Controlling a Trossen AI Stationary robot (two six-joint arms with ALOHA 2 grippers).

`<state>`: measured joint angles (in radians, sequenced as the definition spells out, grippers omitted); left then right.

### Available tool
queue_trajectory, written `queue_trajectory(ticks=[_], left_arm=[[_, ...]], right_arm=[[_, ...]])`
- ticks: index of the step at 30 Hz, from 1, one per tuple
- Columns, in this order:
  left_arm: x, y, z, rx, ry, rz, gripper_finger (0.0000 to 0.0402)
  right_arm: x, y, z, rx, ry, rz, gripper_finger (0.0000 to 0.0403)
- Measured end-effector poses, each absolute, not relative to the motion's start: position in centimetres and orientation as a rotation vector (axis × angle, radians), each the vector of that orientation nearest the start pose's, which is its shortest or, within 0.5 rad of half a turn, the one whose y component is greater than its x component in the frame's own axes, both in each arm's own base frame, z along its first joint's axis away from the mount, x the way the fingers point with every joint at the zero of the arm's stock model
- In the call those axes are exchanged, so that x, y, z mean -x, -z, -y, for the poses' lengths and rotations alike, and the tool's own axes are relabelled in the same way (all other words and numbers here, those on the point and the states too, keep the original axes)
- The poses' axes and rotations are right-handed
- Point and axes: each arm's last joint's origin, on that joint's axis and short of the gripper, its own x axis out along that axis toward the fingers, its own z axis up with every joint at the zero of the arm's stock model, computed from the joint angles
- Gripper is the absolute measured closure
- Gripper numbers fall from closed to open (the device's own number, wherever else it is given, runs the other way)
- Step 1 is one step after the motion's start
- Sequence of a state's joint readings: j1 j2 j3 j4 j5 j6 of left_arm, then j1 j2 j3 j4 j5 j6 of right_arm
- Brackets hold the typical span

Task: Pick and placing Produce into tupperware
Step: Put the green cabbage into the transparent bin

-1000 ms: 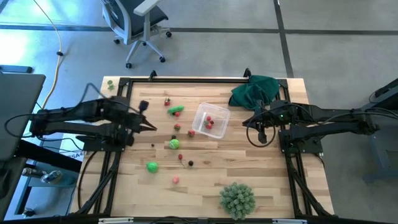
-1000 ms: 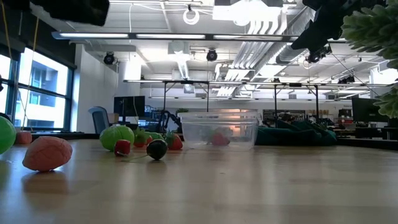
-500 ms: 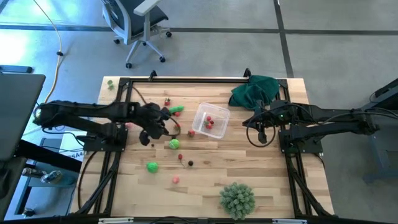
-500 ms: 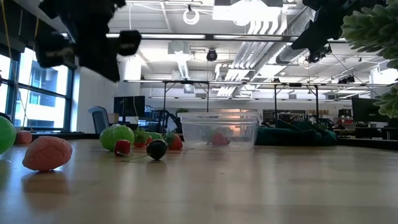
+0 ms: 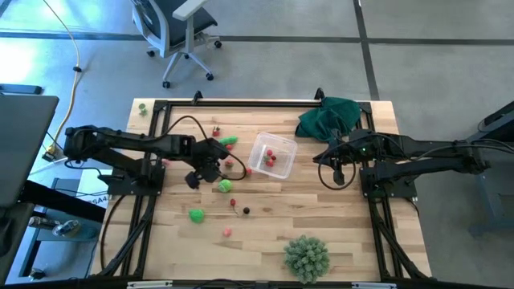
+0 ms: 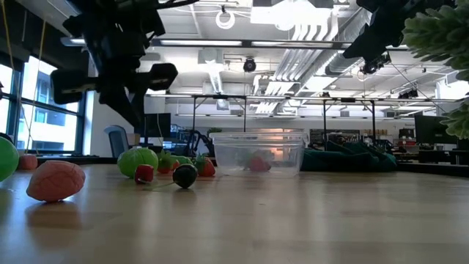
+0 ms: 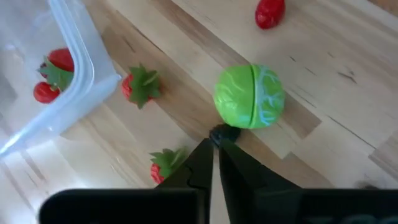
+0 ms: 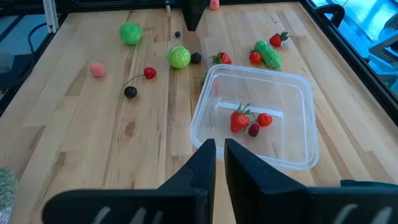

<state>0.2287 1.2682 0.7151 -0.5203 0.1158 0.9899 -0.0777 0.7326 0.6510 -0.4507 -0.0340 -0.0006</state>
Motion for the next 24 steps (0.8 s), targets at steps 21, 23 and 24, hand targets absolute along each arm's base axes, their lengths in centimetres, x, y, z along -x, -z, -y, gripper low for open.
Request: queue_trajectory(ticks=[21,23,24], left_arm=[[-24.2,-21.2,-1.0,-0.912,0.452,-0.982,0.0186],[-24.5,-20.6,-0.9,-0.904,0.464,-1.004,0.0184],[-24.7,-20.2,-0.8,-0.905,0.475,-1.015,0.0183]], right_arm=[[-15.6,-27.1,1.1,-0.030,0.043,-0.532,0.0379],[-15.6,-27.1,1.1,-0.030,0.043,-0.532,0.0379],[-15.6,-27.1,1.1,-0.029,0.042,-0.532,0.0379]])
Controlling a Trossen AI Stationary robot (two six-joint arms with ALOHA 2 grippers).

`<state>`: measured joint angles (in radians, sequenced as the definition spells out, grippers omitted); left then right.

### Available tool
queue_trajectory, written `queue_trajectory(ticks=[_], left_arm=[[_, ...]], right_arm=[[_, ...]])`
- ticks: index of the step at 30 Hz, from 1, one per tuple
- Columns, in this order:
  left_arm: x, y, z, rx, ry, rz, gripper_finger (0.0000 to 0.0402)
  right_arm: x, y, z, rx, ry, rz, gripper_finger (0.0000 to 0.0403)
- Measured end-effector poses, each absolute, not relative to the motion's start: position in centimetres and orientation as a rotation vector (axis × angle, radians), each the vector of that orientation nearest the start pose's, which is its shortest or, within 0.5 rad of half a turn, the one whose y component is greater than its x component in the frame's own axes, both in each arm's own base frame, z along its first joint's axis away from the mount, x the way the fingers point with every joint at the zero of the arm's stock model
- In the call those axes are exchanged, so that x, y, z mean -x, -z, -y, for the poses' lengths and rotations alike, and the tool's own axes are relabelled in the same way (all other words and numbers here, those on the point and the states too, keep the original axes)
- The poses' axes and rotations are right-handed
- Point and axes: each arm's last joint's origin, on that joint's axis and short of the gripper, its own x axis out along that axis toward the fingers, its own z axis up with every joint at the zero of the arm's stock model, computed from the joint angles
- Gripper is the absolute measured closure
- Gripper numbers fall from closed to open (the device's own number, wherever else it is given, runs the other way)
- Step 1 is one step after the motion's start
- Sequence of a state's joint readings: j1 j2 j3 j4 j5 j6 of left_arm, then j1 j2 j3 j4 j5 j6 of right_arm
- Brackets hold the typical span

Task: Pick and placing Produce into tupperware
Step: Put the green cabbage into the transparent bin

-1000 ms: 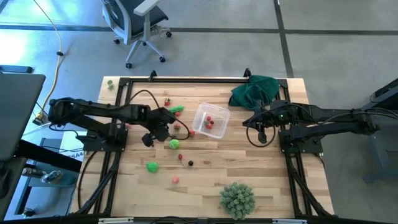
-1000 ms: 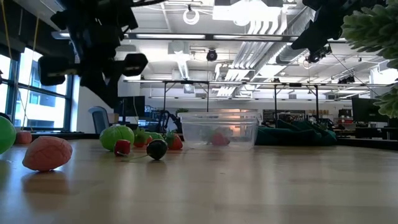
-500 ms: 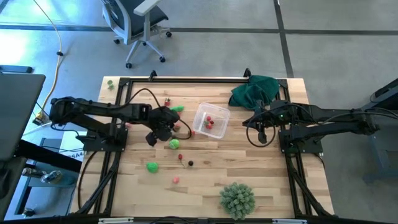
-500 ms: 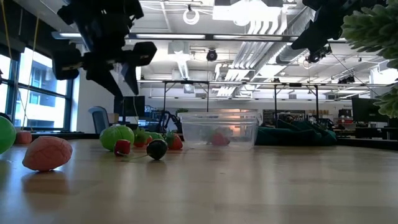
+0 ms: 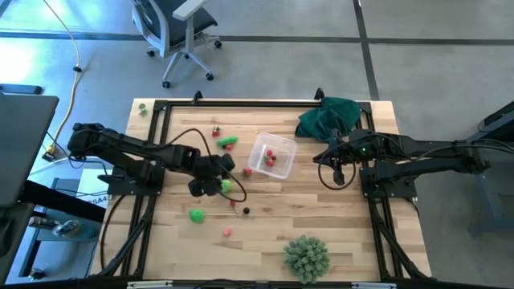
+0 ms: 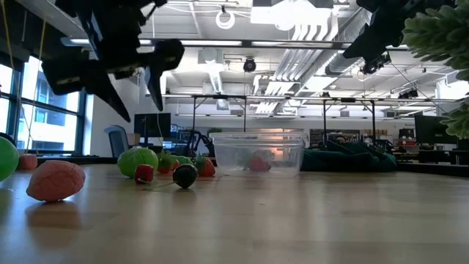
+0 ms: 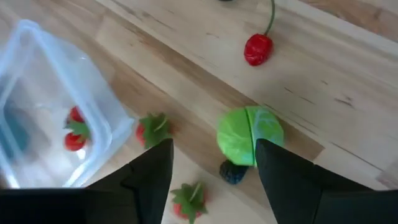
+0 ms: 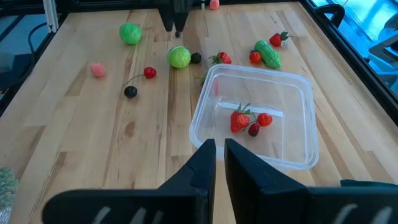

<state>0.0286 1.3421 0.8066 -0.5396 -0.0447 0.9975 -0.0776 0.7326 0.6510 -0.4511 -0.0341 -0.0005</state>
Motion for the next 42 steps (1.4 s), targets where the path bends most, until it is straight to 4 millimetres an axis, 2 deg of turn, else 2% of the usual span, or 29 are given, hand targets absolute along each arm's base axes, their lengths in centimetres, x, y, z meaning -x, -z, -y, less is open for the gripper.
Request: queue_trajectory(ticks=[5,13,17,34,42], left_arm=[[-25.6,-18.5,-0.8,-0.887,0.544,-1.140,0.0182],[-28.0,-18.5,-0.9,-0.877,0.556,-1.196,0.0173],[-28.4,-18.3,-0.9,-0.866,0.564,-1.218,0.0173],[-28.3,-18.1,-0.9,-0.791,0.522,-1.252,0.0174],[-28.2,-18.1,-0.9,-0.776,0.508,-1.275,0.0125]], right_arm=[[-15.6,-27.1,1.1,-0.029,0.042,-0.533,0.0379],[-15.6,-27.1,1.1,-0.029,0.042,-0.534,0.0379],[-15.6,-27.1,1.1,-0.029,0.042,-0.534,0.0379],[-15.6,-27.1,1.1,-0.030,0.042,-0.534,0.0379],[-15.6,-27.1,1.1,-0.030,0.042,-0.534,0.0379]])
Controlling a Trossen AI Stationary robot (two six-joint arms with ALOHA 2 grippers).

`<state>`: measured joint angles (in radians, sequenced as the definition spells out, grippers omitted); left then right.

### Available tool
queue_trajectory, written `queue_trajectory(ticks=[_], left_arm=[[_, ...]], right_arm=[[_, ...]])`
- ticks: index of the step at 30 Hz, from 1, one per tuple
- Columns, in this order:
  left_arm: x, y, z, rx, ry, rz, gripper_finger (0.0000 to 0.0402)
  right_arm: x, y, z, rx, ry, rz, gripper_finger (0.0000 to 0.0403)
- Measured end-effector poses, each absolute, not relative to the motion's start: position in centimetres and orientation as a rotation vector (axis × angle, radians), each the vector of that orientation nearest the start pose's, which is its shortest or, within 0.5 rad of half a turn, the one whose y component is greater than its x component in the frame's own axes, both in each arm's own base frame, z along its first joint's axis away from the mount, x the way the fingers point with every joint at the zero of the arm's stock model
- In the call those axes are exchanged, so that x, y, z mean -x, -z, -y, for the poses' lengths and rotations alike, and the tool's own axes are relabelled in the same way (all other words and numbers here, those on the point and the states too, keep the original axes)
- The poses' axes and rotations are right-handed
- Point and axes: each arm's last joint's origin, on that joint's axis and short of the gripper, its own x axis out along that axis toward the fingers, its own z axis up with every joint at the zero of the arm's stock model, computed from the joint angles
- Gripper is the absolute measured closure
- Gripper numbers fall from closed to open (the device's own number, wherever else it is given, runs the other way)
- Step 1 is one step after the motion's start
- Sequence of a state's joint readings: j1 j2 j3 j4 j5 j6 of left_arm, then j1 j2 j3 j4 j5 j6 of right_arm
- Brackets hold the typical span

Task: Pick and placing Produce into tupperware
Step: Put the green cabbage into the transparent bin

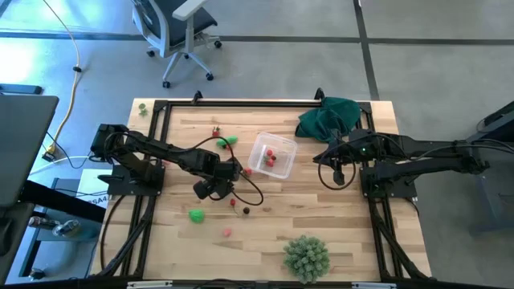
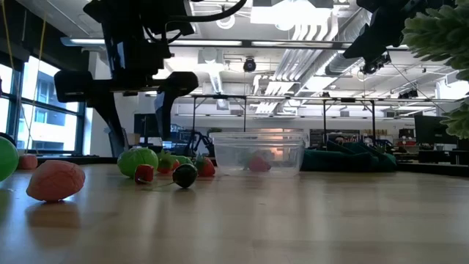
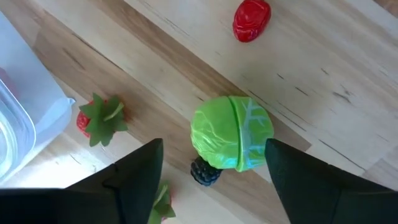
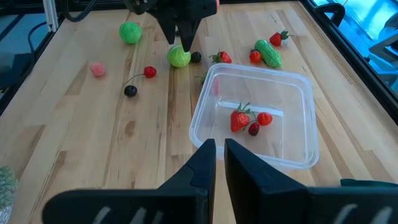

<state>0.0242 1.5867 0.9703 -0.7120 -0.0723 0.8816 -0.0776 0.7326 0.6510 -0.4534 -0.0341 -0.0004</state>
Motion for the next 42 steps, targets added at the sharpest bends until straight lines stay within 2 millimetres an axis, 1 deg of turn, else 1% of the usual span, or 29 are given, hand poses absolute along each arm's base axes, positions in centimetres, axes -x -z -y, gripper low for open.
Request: queue_trajectory(ticks=[2,6,13,18,27,37,42], left_arm=[[-28.3,-17.9,-0.9,-0.775,0.516,-1.278,0.0109],[-28.2,-17.4,-0.8,-0.793,0.604,-1.284,0.0091],[-28.5,-16.0,-0.6,-0.863,0.702,-1.312,0.0096],[-28.8,-15.0,-0.7,-0.890,0.728,-1.330,0.0098],[-29.0,-14.9,-0.7,-0.889,0.714,-1.318,0.0098],[-29.0,-14.9,-0.7,-0.803,0.641,-1.347,0.0099],[-29.0,-14.5,-0.7,-0.776,0.630,-1.372,0.0099]], right_arm=[[-15.6,-27.1,1.1,-0.029,0.042,-0.535,0.0379],[-15.6,-27.1,1.1,-0.029,0.043,-0.534,0.0379],[-15.6,-27.1,1.1,-0.030,0.043,-0.534,0.0379],[-15.6,-27.1,1.1,-0.030,0.043,-0.534,0.0379],[-15.6,-27.1,1.1,-0.029,0.042,-0.534,0.0379],[-15.6,-27.1,1.1,-0.030,0.043,-0.534,0.0379],[-15.6,-27.1,1.1,-0.030,0.043,-0.534,0.0379]])
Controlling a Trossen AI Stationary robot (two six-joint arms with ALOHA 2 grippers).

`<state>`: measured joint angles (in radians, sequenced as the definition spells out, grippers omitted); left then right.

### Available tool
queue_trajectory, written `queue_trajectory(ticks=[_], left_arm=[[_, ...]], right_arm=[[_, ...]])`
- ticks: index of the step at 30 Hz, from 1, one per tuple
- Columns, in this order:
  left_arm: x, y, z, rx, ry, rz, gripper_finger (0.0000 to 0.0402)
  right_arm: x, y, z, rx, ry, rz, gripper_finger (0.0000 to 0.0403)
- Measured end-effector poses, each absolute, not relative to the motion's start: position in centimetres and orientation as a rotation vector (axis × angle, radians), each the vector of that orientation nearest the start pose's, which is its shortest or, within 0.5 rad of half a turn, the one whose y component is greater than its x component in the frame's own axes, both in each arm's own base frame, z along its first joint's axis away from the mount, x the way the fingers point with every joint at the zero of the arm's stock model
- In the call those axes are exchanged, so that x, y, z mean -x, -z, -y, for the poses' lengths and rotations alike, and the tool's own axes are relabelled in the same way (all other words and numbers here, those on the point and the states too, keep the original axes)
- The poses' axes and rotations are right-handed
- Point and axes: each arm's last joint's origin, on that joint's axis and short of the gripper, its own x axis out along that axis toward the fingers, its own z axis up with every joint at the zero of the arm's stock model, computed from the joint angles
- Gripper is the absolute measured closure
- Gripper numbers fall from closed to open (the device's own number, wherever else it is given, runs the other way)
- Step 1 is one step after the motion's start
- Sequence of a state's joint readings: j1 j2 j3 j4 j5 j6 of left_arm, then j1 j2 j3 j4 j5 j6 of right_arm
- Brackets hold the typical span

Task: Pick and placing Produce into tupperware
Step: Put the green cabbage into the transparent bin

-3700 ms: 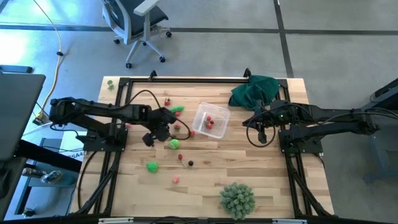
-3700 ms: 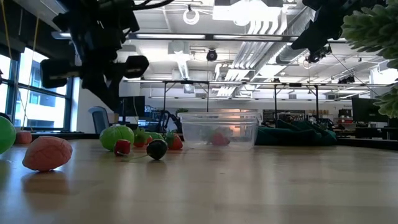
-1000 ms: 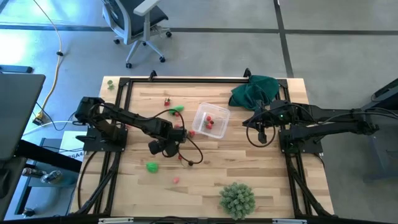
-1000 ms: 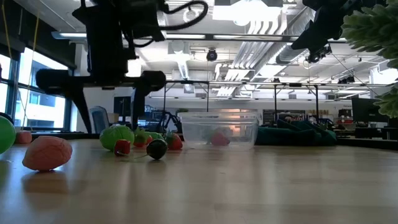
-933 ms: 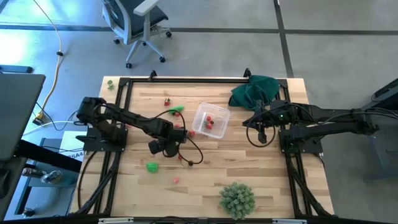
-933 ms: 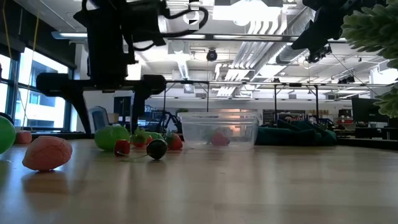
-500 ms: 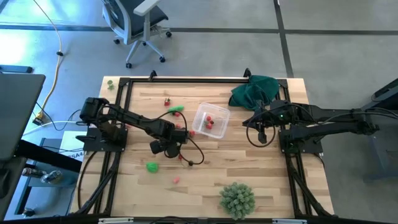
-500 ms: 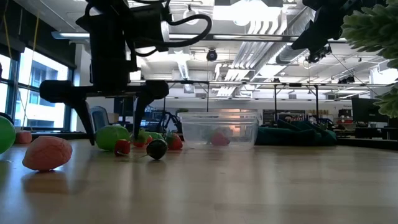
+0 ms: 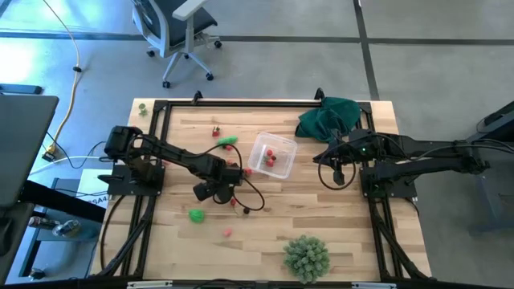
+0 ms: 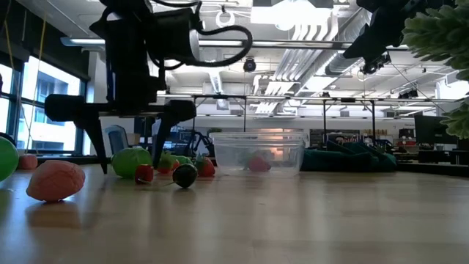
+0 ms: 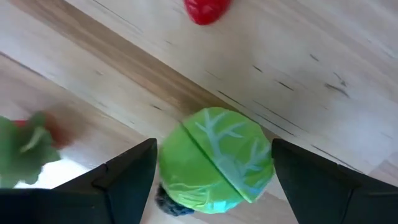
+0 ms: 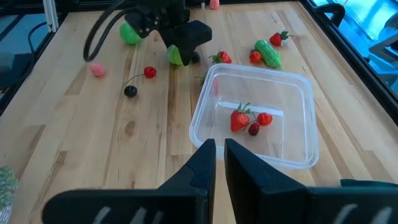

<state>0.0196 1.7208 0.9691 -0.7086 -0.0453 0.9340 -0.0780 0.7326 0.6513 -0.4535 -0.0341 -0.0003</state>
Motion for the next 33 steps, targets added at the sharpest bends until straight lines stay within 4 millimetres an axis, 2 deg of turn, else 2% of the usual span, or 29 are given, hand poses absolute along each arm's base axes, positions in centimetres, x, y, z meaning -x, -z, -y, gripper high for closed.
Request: queue_trajectory(ticks=[33], left_arm=[[-29.15,-14.17,-0.70,-0.714,0.576,-1.390,0.0101]], right_arm=[[-15.57,-27.09,1.12,-0.029,0.043,-0.532,0.0379]])
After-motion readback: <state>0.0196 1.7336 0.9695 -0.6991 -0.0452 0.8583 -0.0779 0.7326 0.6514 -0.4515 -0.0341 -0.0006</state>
